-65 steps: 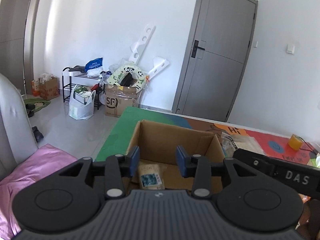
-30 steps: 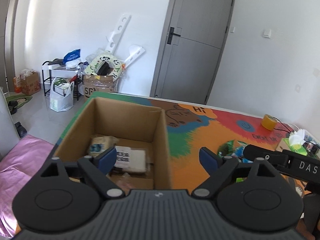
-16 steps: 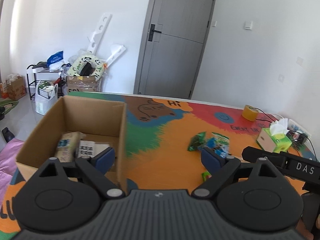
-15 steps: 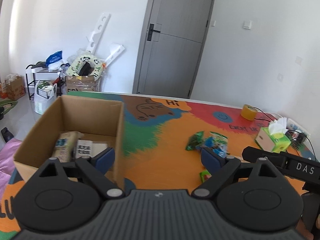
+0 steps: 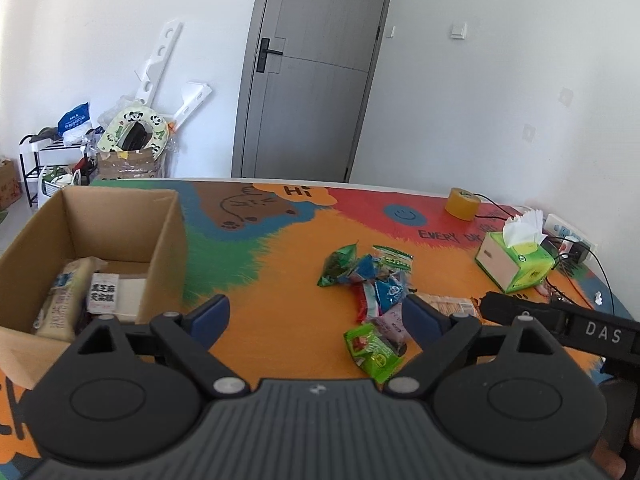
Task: Organize snacks
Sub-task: 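Move both tools back toward the snack pile, then grasp a green snack packet with the left gripper while the right grasps the pink bun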
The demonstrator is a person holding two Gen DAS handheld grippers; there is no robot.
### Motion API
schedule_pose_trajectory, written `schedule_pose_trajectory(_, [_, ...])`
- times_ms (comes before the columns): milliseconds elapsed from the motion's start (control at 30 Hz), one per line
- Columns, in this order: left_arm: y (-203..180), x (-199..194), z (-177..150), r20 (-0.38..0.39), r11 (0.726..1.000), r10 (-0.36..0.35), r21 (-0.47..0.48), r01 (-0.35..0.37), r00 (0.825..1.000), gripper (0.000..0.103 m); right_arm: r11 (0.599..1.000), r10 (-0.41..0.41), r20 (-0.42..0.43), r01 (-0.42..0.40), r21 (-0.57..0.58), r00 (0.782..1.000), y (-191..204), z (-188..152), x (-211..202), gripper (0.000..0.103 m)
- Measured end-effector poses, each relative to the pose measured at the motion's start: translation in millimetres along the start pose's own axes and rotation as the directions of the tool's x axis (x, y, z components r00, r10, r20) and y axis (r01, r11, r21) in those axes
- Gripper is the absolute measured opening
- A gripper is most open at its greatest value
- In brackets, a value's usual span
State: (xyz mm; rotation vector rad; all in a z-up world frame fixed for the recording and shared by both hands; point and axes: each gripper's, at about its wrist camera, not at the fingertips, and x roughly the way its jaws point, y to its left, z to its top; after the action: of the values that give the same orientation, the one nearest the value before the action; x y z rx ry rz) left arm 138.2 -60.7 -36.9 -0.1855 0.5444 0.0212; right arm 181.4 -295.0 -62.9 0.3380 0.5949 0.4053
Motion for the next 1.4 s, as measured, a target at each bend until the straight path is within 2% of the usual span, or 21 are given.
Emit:
schedule_pose_trajectory(400, [-15.3,37.7,-12.3,-0.057,1.000,-0.009,-0.014,0.008,0.998,0.089,0.999,-0.011,-0.041,0.013,0.044,0.999,-31.8,-9.1,13.4,0.077])
schedule_pose_trajectory(600, [-25.3,59.8,-18.8,-0.087,1.000,-0.015,-0.014,0.013,0.996,0.083,0.999,-0.015,-0.056,0.018,0.049,0.998,-43.9,-11.1,20.9,0.071])
schedule_pose_trajectory(833, [-35.9,85.3,-26.9,-0.133,1.000,-0.012,-0.008,0.011,0.991,0.067,0.999,-0.012,-0.080,0.016,0.052,0.997,-53.3,-13.3,33.1,0.067])
schedule_pose_trajectory(1167, [-42.2,110.3,-38.2,-0.164,1.000,0.022,-0.005,-0.023,0.986,0.064,0.999,-0.012,-0.100,0.017,0.051,0.995,-54.7,-14.9,48.3,0.067])
schedule_pose_trajectory(1267, [-43.3,112.6,-41.9,-0.165,1.000,0.024,0.004,-0.024,0.986,0.052,0.999,-0.010,-0.105,0.015,0.050,0.994,-54.4,-14.7,51.6,0.067])
schedule_pose_trajectory(1367, [-42.0,111.8,-43.7,-0.152,0.999,0.045,0.018,-0.043,0.987,0.032,0.999,-0.005,-0.106,0.010,0.046,0.994,-52.4,-14.5,54.9,0.067])
schedule_pose_trajectory(1400, [-40.8,111.1,-44.1,-0.149,0.999,0.042,0.024,-0.039,0.988,0.031,0.999,-0.003,-0.108,0.008,0.045,0.994,-51.3,-14.8,56.7,0.067])
